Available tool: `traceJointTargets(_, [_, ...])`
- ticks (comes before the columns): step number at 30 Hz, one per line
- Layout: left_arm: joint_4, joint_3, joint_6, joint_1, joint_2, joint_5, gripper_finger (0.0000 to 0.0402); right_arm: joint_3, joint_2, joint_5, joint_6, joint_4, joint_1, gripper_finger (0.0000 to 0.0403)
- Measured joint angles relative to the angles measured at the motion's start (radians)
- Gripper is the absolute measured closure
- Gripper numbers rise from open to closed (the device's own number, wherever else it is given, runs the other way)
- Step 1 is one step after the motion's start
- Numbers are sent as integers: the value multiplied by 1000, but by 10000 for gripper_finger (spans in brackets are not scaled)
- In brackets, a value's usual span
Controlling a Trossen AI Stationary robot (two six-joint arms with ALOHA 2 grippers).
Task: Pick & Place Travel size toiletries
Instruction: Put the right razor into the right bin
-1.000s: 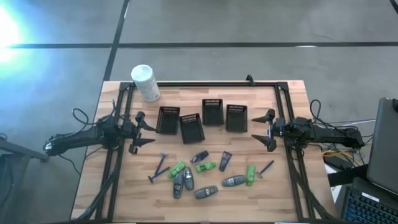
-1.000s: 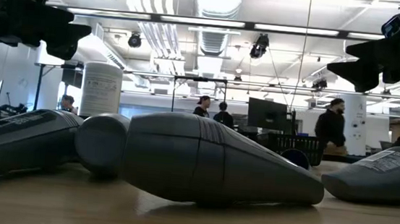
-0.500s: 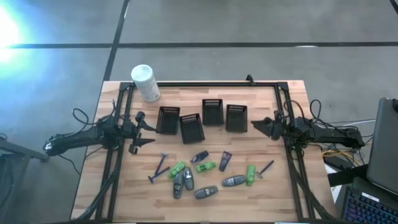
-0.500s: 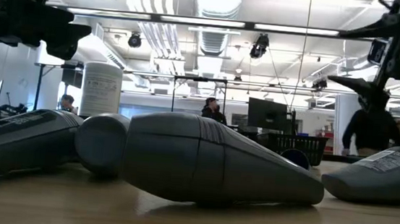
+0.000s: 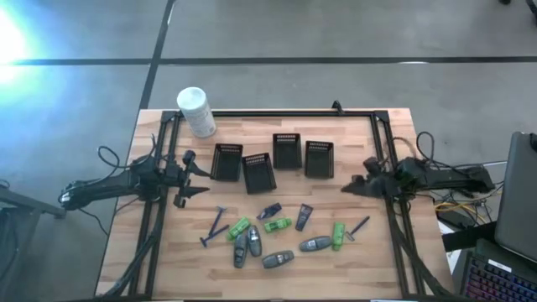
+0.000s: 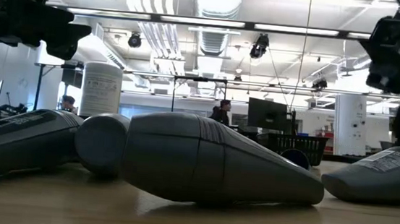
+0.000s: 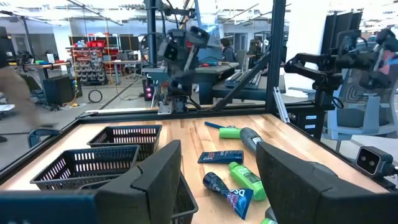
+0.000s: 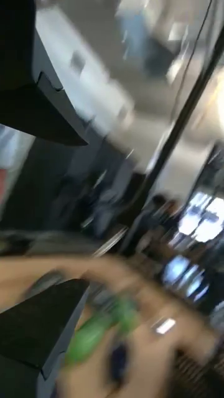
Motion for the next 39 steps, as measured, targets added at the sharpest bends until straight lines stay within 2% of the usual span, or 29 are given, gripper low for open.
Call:
traceJointTargets(6, [0, 0, 0, 0, 0, 0, 188, 200, 174, -61, -58, -449, 122, 39])
traceJointTargets(10, [0, 0, 0, 0, 0, 0, 188, 360, 325, -68, -168, -786, 187, 39])
traceJointTargets(13, [0, 0, 0, 0, 0, 0, 188, 443, 450, -68, -273, -920, 212, 39])
traceJointTargets(20, [0, 0, 0, 0, 0, 0, 188, 598, 835, -57, -658, -934, 274, 39])
traceJointTargets(27, [0, 0, 0, 0, 0, 0, 188, 773, 1225, -43, -790, -1156, 350, 39])
traceJointTargets(30, [0, 0, 0, 0, 0, 0, 188, 813, 1317, -13, -878, -1141, 406, 39])
traceJointTargets(33, [0, 0, 0, 0, 0, 0, 188, 816, 1379, 112, -902, -1146, 461, 39])
traceJointTargets(36, [0, 0, 0, 0, 0, 0, 188, 787, 1399, 166, -868, -1137, 504, 39])
traceJointTargets(39, [0, 0, 0, 0, 0, 0, 188, 735, 1393, 168, -811, -1095, 539, 45])
